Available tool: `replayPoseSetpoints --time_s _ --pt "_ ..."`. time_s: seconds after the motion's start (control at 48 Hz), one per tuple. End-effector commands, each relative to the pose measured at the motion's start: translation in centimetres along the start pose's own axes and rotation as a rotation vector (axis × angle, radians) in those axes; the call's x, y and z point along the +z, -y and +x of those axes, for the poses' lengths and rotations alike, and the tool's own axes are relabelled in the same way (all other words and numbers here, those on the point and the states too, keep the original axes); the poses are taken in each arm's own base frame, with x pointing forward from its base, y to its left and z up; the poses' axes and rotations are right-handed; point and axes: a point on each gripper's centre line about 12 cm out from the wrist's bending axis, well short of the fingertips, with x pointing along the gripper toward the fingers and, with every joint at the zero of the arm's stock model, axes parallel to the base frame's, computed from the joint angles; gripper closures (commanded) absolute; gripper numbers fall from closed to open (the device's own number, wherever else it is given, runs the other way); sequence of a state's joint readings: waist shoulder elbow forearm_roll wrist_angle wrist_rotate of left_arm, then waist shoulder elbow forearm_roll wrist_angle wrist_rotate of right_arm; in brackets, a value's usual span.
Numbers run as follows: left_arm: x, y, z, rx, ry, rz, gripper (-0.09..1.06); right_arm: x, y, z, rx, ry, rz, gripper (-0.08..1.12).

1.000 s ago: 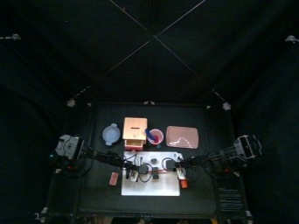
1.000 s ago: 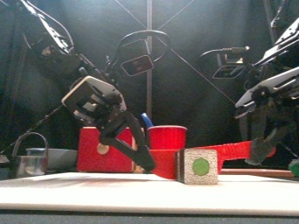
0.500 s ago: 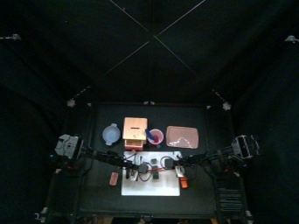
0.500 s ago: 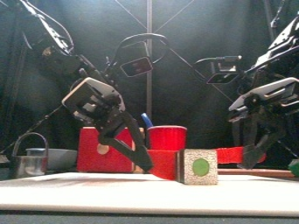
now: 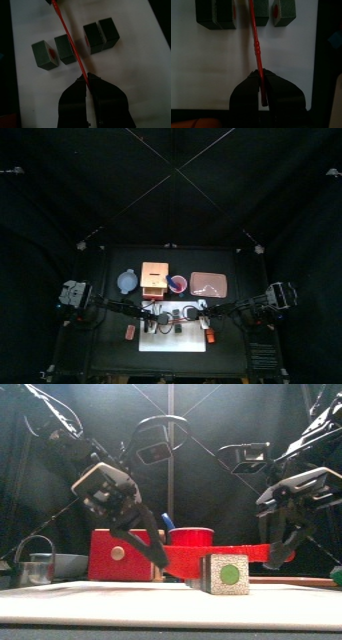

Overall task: Place sushi on board then cut the sushi with the knife then place the pieces on the plate
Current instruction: Cut the sushi into 4 pieces

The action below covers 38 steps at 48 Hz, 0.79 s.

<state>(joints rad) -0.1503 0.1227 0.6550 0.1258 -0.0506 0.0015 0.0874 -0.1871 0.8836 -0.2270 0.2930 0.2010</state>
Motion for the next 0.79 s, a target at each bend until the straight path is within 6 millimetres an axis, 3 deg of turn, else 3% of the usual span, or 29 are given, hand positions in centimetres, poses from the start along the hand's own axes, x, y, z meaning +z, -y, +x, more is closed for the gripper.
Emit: replayPoseSetpoints --time_s 0.021,0.208,0.375,0.792 --pt "2.3 1.1 -1.4 -0.017 0.075 0.031 0.62 1.7 -0.4 -2.2 0.004 0.055 -0.001 0.64" --pt "2.9 2.7 -1.4 -0.048 0.088 0.056 0.62 2.2 -2.5 -3.9 0.059 0.078 -0.003 0.64" --pt "3.1 3.5 -0.6 -0.063 0.085 0.060 0.62 2.1 -3.7 -4.1 0.101 0.078 0.015 0.64" --pt "2.4 3.5 0.9 -0.064 0.051 0.064 0.62 1.2 -3.7 -2.7 0.093 0.027 0.013 0.64"
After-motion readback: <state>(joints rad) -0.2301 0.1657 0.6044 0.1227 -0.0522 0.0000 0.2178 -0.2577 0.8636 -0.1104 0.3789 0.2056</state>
